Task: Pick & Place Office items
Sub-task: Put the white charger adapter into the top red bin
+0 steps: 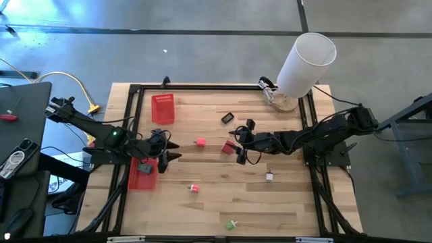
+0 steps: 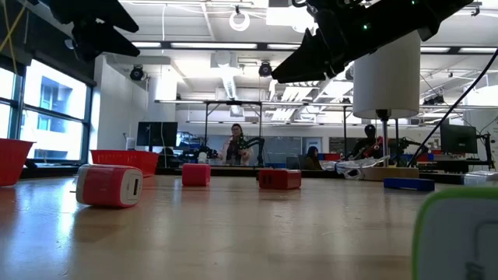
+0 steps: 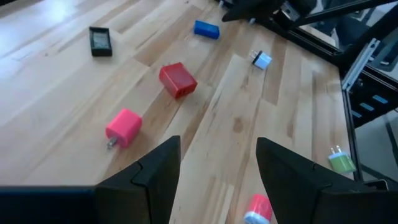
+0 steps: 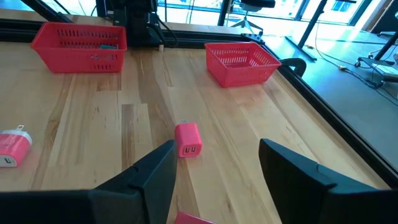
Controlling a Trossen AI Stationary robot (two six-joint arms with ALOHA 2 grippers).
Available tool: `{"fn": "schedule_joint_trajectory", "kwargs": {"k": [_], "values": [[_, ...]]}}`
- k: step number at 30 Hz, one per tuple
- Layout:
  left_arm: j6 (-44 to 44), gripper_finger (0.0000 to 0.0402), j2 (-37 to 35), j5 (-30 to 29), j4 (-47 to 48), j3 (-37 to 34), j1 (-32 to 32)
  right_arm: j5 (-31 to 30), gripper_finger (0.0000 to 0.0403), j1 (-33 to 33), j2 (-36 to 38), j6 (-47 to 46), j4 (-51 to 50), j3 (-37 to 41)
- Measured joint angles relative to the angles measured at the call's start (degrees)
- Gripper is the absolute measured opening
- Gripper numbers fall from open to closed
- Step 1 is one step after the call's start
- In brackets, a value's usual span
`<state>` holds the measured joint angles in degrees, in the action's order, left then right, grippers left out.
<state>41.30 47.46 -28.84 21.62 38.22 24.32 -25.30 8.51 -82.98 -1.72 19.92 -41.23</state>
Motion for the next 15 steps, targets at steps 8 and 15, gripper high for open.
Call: {"fn": "schedule_joint_trajectory", "kwargs": {"k": [8, 15], "values": [[-3.52, 0.0203, 0.0, 0.49, -1.17, 0.0, -2.14, -0.06, 0.0215, 0.91, 0.0, -1.29, -0.66, 0.0], [-4.56, 0.0203, 0.0, 0.57, -1.54, 0.0, -4.29, -0.22, 0.0215, 2.56, 0.0, -3.76, -4.14, 0.0]]}}
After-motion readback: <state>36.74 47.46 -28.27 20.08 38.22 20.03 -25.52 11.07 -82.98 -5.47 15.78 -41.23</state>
